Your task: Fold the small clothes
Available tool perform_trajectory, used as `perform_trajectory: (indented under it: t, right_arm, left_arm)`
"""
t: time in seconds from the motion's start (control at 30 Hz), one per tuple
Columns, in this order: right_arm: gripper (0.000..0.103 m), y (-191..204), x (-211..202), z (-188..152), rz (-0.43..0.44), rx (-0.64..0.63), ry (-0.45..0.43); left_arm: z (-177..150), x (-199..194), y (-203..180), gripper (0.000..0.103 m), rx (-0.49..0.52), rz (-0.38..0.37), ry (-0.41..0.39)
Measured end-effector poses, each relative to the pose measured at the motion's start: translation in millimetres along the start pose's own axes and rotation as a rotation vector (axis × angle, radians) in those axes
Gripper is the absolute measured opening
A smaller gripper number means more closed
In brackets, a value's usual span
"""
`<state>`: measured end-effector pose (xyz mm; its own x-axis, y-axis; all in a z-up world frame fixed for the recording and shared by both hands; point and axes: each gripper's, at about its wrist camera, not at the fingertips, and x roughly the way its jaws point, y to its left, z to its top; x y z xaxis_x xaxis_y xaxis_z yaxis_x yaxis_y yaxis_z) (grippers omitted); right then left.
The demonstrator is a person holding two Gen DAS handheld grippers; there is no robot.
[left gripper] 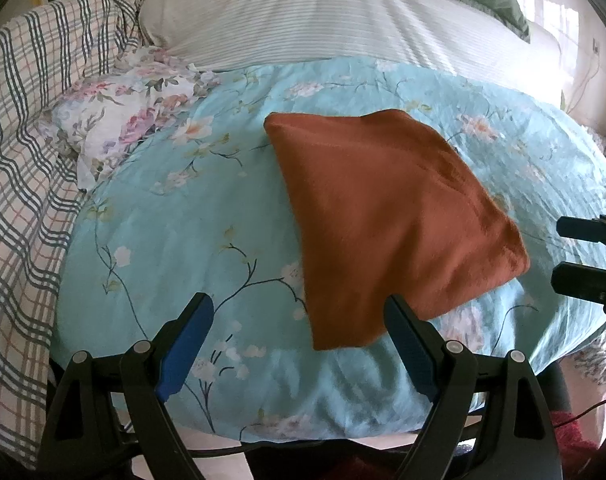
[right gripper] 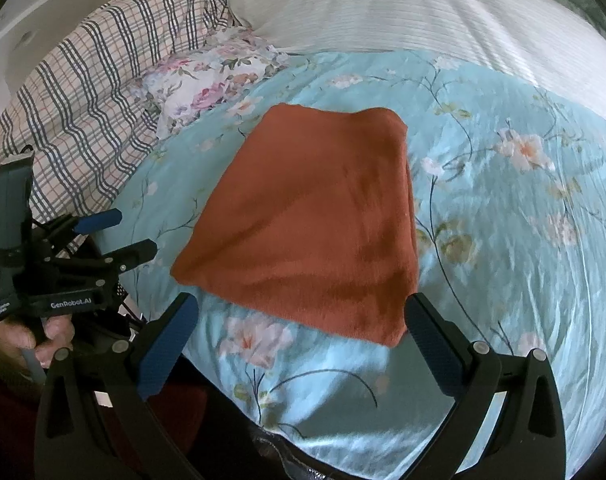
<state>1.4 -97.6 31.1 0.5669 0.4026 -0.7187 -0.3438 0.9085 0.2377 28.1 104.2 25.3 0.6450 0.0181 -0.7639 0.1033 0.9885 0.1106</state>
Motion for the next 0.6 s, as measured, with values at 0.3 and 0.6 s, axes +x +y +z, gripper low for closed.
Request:
perform_trajectory:
  t: [0.3, 0.6]
  right_arm:
    - [0.103, -6.2, 8.2, 10.5, 0.016, -0.004, -0.003]
    - [0.103, -13.8, 18.5, 14.8, 0.04, 0.007, 0.002]
  left_arm:
    - [12.5, 6.9, -0.9, 0.088, 0.013, 0.013, -0.003]
    - [21.0, 15.4, -0.9, 0.088, 0.008, 0.019, 0.012]
